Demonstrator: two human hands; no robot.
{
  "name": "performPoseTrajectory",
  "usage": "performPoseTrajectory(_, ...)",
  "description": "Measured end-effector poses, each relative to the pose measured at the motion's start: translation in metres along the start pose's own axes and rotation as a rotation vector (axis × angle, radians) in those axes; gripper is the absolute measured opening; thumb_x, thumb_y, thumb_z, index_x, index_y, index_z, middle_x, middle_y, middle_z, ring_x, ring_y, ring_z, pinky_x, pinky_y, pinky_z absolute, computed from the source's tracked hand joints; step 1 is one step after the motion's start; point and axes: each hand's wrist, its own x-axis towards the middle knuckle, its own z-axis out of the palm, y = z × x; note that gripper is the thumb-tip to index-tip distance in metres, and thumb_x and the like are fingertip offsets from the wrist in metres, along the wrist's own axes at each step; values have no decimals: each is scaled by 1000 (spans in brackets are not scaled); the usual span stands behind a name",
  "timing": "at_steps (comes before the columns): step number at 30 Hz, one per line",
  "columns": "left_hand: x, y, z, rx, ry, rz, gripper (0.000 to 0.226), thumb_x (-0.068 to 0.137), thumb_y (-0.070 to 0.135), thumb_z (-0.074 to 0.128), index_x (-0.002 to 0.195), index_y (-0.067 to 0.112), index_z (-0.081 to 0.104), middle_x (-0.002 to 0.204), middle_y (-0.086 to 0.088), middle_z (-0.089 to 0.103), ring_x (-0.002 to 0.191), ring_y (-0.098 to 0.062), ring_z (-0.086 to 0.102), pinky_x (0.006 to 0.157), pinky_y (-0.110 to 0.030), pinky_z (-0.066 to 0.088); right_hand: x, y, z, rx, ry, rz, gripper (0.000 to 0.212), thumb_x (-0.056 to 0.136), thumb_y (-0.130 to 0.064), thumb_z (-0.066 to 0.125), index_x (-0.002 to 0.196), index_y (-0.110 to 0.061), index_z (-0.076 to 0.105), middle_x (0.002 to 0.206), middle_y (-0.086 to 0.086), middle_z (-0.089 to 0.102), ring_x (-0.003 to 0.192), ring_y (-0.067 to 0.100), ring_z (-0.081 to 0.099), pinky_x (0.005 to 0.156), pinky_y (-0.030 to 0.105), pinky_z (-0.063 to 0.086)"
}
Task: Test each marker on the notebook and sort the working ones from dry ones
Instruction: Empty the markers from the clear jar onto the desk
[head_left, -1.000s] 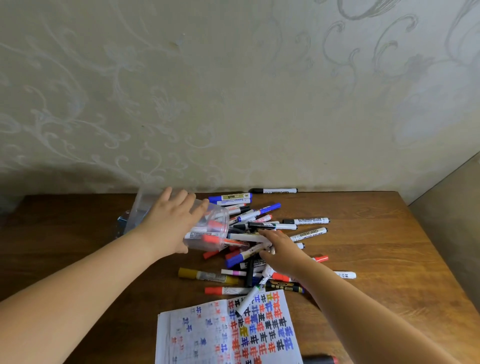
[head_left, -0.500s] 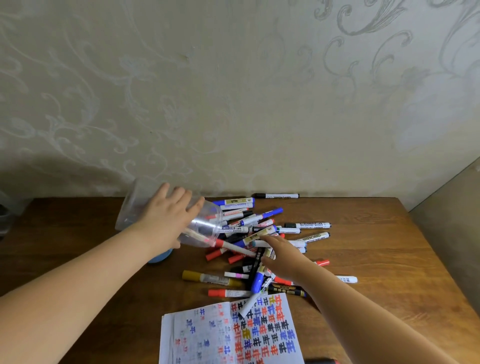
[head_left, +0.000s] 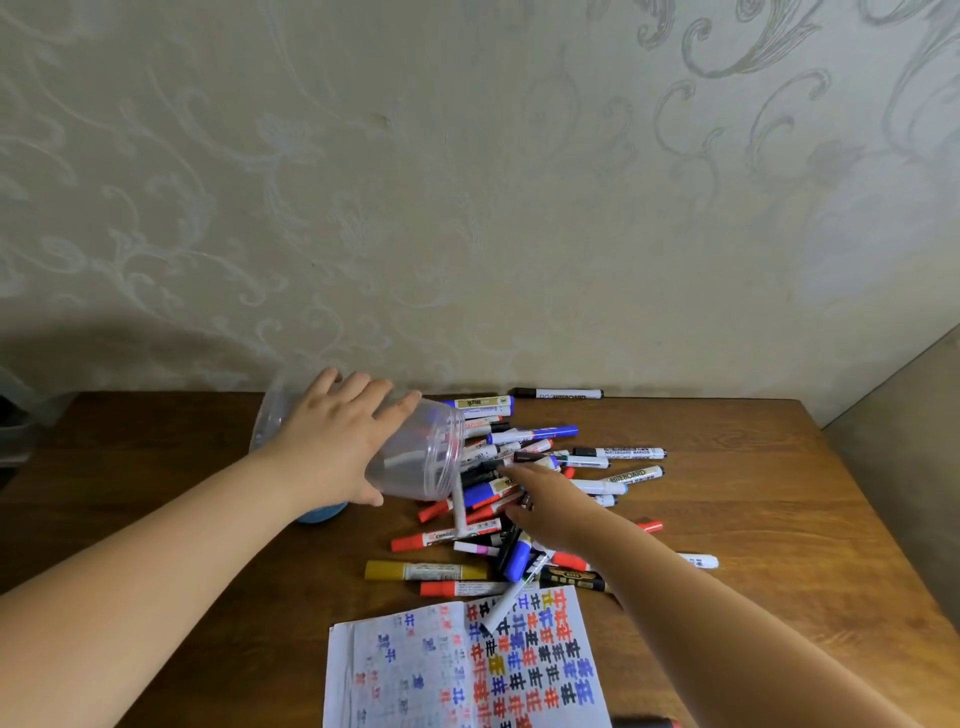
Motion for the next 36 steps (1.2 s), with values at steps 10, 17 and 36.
performPoseTrajectory(10,-25,23,22,-204,130,-61,118,41,79,68,138,17,39,128,-6,55,111,-25,53,92,-41,44,-36,21,6,70,98,48,52,98,-27,47,146,-31,27,149,-3,36,126,16,46,99,29,40)
performPoseTrajectory(17,-72,34,36,-602,-15,-235,113,63,58,73,146,21,6,151,2,21,137,-15,24,109,-30,26,-69,31,17,53,82,125,47,96,-23,50,141,-23,39,139,1,46,121,17,50,96,27,41)
performPoseTrajectory(36,-146,54,123,-1502,280,-899,103,63,17,83,140,36,18,146,-3,19,131,-25,31,99,-41,37,-142,64,83,-142,-44,219,32,91,-28,58,123,-32,53,116,-11,60,99,6,59,84,23,51)
